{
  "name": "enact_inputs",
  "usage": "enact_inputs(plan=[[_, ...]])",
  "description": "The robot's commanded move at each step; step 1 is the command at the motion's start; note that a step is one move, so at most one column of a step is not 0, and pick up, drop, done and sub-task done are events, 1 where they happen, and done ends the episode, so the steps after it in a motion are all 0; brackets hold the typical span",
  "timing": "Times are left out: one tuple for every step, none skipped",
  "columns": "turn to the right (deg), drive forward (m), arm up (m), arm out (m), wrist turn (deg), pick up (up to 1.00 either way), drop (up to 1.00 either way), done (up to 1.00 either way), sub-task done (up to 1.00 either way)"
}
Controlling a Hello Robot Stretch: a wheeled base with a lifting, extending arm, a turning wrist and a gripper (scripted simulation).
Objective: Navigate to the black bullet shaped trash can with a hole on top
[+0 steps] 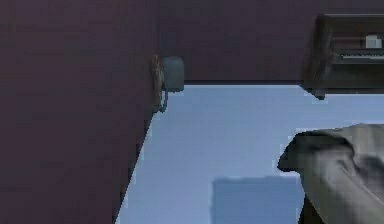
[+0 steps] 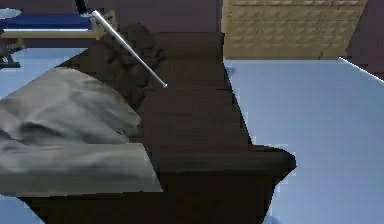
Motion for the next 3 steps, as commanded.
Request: enact_inputs(plan=[[0.0, 1.0, 0.0, 0.0, 0.0, 0.0, 0.0, 0.0, 0.0], [-3.0, 0.0, 0.0, 0.0, 0.0, 0.0, 0.0, 0.0, 0.0], [0.0, 1.0, 0.0, 0.0, 0.0, 0.0, 0.0, 0.0, 0.0]])
